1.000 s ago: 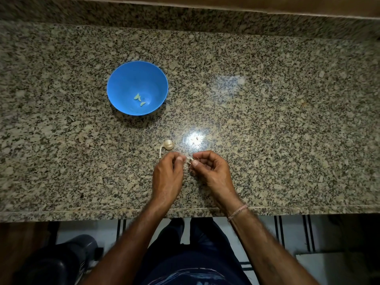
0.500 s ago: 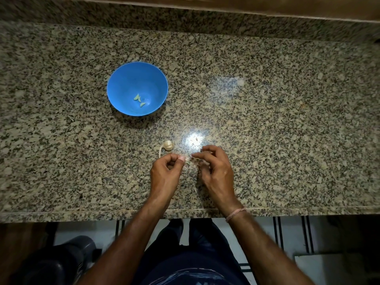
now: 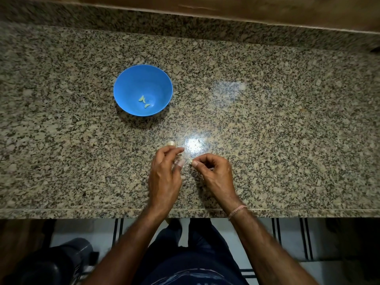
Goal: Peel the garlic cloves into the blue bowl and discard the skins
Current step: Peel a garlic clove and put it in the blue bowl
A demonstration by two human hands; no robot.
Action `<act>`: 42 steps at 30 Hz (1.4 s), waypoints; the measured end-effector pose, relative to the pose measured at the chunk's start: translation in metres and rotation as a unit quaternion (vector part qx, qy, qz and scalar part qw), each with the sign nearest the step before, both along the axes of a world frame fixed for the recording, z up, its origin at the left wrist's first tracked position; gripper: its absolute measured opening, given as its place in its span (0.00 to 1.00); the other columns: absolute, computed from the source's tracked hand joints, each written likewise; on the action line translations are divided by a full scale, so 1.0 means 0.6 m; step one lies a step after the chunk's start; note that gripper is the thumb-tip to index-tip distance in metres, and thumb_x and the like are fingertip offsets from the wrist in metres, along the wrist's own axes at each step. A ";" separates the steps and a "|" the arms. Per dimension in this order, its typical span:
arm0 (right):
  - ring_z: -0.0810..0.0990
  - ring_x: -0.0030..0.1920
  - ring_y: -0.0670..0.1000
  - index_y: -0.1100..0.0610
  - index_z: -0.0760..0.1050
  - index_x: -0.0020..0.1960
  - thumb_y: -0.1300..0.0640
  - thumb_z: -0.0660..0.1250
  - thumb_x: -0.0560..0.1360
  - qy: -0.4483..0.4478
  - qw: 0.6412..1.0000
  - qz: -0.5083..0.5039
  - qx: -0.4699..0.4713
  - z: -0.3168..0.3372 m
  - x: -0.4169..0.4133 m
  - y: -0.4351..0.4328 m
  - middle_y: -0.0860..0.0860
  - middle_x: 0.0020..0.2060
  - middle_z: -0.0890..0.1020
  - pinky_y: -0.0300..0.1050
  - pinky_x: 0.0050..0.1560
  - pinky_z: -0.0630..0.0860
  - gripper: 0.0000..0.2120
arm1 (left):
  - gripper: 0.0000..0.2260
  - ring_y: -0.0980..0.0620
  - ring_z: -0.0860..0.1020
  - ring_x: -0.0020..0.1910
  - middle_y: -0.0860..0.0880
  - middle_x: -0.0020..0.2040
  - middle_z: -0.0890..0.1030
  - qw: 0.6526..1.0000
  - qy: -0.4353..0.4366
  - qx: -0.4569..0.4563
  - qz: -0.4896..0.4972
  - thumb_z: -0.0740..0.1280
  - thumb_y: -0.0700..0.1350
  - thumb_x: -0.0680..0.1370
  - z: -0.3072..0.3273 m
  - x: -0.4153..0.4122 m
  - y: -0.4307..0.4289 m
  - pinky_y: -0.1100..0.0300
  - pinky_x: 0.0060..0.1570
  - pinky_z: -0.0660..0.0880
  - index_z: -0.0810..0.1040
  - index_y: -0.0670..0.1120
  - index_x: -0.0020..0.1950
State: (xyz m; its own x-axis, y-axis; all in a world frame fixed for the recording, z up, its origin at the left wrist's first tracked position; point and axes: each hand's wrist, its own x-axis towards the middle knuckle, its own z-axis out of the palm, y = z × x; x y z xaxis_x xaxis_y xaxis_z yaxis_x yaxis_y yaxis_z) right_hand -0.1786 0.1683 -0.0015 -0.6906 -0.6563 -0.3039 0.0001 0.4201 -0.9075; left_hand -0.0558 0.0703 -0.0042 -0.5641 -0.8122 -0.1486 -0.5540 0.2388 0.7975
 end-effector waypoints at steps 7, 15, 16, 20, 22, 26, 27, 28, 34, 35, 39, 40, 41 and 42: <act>0.86 0.50 0.44 0.57 0.86 0.52 0.58 0.75 0.78 -0.025 0.999 0.021 -0.013 0.003 0.020 -0.008 0.48 0.46 0.88 0.37 0.53 0.82 0.05 | 0.03 0.59 0.74 0.53 0.60 0.51 0.80 0.999 -0.022 -0.041 0.011 0.72 0.52 0.79 0.001 0.021 -0.001 0.66 0.41 0.67 0.83 0.54 0.50; 0.78 0.55 0.41 0.55 0.79 0.66 0.59 0.74 0.77 0.149 0.982 0.072 0.093 0.002 0.024 0.066 0.47 0.58 0.77 0.23 0.56 0.73 0.18 | 0.08 0.54 0.74 0.54 0.54 0.55 0.77 0.990 -0.077 -0.087 0.073 0.74 0.42 0.78 -0.032 0.083 -0.072 0.63 0.42 0.75 0.83 0.51 0.55; 0.78 0.55 0.43 0.56 0.78 0.66 0.62 0.74 0.77 0.161 0.978 0.078 0.105 0.002 0.030 0.082 0.48 0.58 0.77 0.21 0.55 0.71 0.18 | 0.10 0.54 0.73 0.54 0.54 0.56 0.75 0.990 -0.071 -0.100 0.068 0.75 0.42 0.77 -0.030 0.086 -0.069 0.64 0.42 0.75 0.82 0.50 0.57; 0.79 0.50 0.44 0.58 0.78 0.60 0.64 0.72 0.79 0.187 0.973 0.067 0.121 -0.011 0.061 0.105 0.48 0.52 0.76 0.28 0.47 0.78 0.11 | 0.11 0.59 0.77 0.46 0.53 0.55 0.77 0.997 -0.035 -0.066 0.008 0.74 0.41 0.78 -0.018 0.080 0.002 0.73 0.35 0.73 0.80 0.48 0.59; 0.79 0.46 0.43 0.59 0.78 0.56 0.66 0.70 0.80 0.194 0.973 0.062 0.108 -0.016 0.062 0.076 0.48 0.50 0.77 0.28 0.44 0.78 0.07 | 0.11 0.59 0.78 0.45 0.54 0.52 0.78 0.999 -0.021 -0.040 -0.024 0.74 0.39 0.78 -0.023 0.068 0.033 0.74 0.39 0.74 0.80 0.47 0.59; 0.77 0.46 0.40 0.58 0.79 0.53 0.65 0.73 0.78 0.196 0.976 0.045 0.085 -0.018 0.020 0.001 0.47 0.47 0.78 0.25 0.49 0.74 0.06 | 0.13 0.55 0.79 0.48 0.52 0.52 0.77 0.998 -0.038 -0.033 -0.034 0.74 0.39 0.79 -0.030 0.022 0.042 0.71 0.42 0.73 0.78 0.45 0.62; 0.80 0.48 0.44 0.58 0.79 0.54 0.66 0.72 0.78 0.174 0.981 0.042 0.072 -0.018 0.006 -0.009 0.48 0.49 0.80 0.28 0.52 0.77 0.07 | 0.14 0.53 0.79 0.50 0.51 0.54 0.77 0.998 -0.042 -0.036 -0.033 0.74 0.41 0.79 -0.030 0.011 0.041 0.68 0.44 0.74 0.78 0.45 0.63; 0.81 0.51 0.46 0.58 0.80 0.55 0.66 0.72 0.78 0.156 0.985 0.040 0.059 -0.016 -0.005 -0.012 0.49 0.50 0.81 0.33 0.55 0.79 0.08 | 0.17 0.52 0.79 0.52 0.50 0.57 0.77 0.997 -0.051 -0.043 -0.031 0.75 0.42 0.78 -0.031 0.001 0.041 0.65 0.46 0.76 0.77 0.44 0.65; 0.80 0.53 0.43 0.58 0.79 0.65 0.68 0.70 0.79 0.179 0.982 -0.054 0.031 0.004 -0.080 0.059 0.48 0.59 0.78 0.30 0.55 0.79 0.16 | 0.22 0.50 0.78 0.52 0.46 0.59 0.77 0.992 -0.087 -0.093 0.000 0.78 0.47 0.75 -0.036 -0.046 0.044 0.61 0.45 0.74 0.76 0.44 0.65; 0.78 0.53 0.43 0.58 0.79 0.67 0.68 0.70 0.79 0.193 0.977 -0.075 0.050 0.001 -0.103 0.070 0.47 0.60 0.75 0.25 0.53 0.77 0.18 | 0.19 0.51 0.78 0.51 0.47 0.58 0.77 0.992 -0.084 -0.088 0.010 0.78 0.46 0.76 -0.036 -0.054 0.045 0.63 0.44 0.74 0.77 0.45 0.64; 0.75 0.55 0.43 0.58 0.75 0.70 0.68 0.68 0.80 0.196 0.972 -0.083 0.102 -0.005 -0.187 0.080 0.49 0.61 0.73 0.24 0.54 0.75 0.19 | 0.12 0.55 0.76 0.47 0.49 0.54 0.78 0.992 -0.085 -0.074 0.054 0.77 0.42 0.77 -0.035 -0.077 0.044 0.71 0.38 0.66 0.79 0.46 0.58; 0.76 0.54 0.43 0.58 0.76 0.69 0.68 0.66 0.81 0.201 0.971 -0.070 0.105 -0.008 -0.193 0.078 0.51 0.60 0.74 0.29 0.57 0.77 0.17 | 0.12 0.55 0.76 0.47 0.49 0.54 0.79 0.992 -0.084 -0.072 0.059 0.77 0.42 0.77 -0.035 -0.078 0.044 0.72 0.39 0.66 0.79 0.46 0.57; 0.76 0.53 0.42 0.58 0.77 0.66 0.67 0.65 0.82 0.221 0.967 -0.051 0.113 -0.012 -0.188 0.074 0.51 0.59 0.75 0.34 0.59 0.77 0.14 | 0.12 0.55 0.77 0.48 0.50 0.54 0.79 0.992 -0.081 -0.071 0.063 0.77 0.41 0.76 -0.036 -0.078 0.045 0.72 0.39 0.67 0.79 0.47 0.56; 0.76 0.52 0.38 0.57 0.78 0.64 0.66 0.63 0.83 0.236 0.965 -0.034 0.112 -0.016 -0.174 0.069 0.48 0.57 0.75 0.35 0.60 0.77 0.12 | 0.11 0.55 0.77 0.48 0.50 0.54 0.79 0.993 -0.076 -0.066 0.067 0.77 0.41 0.76 -0.037 -0.078 0.045 0.72 0.39 0.69 0.79 0.47 0.56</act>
